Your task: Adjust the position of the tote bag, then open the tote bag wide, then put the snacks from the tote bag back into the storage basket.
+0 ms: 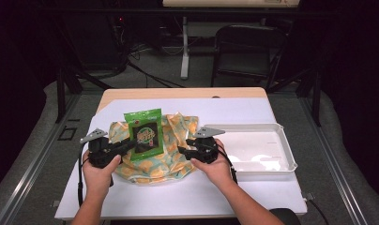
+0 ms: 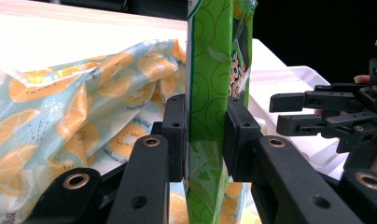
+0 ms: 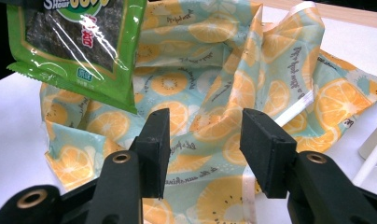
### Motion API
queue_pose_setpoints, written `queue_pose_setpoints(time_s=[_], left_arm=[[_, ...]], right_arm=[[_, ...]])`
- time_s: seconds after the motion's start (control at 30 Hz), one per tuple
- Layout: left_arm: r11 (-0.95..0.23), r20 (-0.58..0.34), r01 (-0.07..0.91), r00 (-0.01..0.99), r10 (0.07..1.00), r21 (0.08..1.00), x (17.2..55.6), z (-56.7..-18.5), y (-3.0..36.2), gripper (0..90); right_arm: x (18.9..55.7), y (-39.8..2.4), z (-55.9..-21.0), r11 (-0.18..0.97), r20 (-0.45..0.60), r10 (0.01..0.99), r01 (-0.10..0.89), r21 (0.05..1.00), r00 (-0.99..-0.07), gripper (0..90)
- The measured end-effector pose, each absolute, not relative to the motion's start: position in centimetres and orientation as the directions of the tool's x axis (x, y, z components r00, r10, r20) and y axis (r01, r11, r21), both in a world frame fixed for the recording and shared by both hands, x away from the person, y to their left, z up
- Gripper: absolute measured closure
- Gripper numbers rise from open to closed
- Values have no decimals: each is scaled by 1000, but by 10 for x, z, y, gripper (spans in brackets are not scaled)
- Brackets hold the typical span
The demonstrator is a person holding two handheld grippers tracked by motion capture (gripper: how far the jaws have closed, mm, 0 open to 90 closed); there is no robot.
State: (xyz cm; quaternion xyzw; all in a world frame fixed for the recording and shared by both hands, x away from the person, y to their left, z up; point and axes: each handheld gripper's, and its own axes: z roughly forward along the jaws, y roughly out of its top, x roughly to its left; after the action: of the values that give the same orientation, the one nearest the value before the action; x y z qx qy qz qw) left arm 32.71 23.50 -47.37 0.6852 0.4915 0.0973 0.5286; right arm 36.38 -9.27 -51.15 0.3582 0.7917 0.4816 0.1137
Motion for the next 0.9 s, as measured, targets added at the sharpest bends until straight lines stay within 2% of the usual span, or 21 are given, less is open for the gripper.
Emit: queue_pose_setpoints(time_s=[0.6, 0.9], left_arm=[[-6, -359, 547, 557, 749, 837, 330, -465, 212, 732], [-24, -342, 524, 588, 733, 851, 344, -448, 185, 732]], right_arm=[[358, -110, -507, 234, 175, 711, 464, 855, -681, 545], [368, -128, -479, 180, 208, 718, 466, 866, -664, 576]])
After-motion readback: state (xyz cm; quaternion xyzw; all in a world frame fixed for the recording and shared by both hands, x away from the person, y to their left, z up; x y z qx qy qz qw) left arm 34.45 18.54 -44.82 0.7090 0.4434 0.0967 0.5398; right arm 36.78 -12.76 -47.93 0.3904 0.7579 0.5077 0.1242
